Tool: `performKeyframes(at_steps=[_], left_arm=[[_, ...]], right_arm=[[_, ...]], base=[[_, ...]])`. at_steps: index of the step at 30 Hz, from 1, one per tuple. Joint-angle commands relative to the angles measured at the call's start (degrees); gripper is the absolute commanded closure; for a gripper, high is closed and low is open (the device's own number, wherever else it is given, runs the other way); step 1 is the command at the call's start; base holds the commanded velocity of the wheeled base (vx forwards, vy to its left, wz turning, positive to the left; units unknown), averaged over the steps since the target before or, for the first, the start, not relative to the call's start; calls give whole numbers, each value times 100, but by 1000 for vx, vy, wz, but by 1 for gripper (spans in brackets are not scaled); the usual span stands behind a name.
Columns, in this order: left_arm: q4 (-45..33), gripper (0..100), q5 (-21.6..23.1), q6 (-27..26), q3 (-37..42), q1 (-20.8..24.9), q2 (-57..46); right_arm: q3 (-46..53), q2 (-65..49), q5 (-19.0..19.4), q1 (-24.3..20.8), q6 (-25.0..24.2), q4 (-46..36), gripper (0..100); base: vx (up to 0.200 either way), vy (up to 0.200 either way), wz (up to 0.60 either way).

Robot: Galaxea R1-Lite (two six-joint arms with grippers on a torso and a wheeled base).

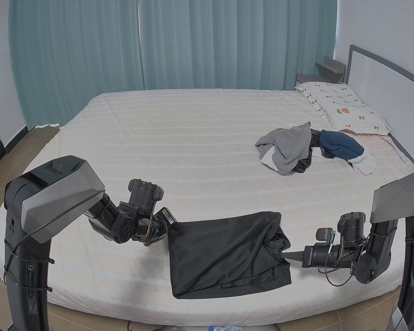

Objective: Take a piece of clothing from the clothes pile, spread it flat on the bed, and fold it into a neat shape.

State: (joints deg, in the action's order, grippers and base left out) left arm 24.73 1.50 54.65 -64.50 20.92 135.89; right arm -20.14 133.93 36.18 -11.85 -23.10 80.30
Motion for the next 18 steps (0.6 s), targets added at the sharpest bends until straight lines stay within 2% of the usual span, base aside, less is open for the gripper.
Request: performKeyframes(at_steps=[1,2,3,11,17,18], left_arm=[[-4,100,-1,2,-1,0,-1],[-4,100,-1,2,-1,0,-1],[5,100,-1,2,-1,17,-1],[-4,100,-1,2,-10,0,8],[-4,100,-9,19,-19,0,-1],[-4,100,-9,19,-19,0,-1]], right_arm=[[107,-51,3,16,139,-14,100],[124,-51,3,16,174,-14,100],[124,-51,3,16,174,-14,0],[-236,72,3,-125,113,-76,0],[-544,187,-103,-344,-274,-287,0],[-544,195,-155,-344,-335,-287,100]], base=[[0,0,0],[0,0,0],[0,0,0],[0,0,0],[0,0,0],[0,0,0]])
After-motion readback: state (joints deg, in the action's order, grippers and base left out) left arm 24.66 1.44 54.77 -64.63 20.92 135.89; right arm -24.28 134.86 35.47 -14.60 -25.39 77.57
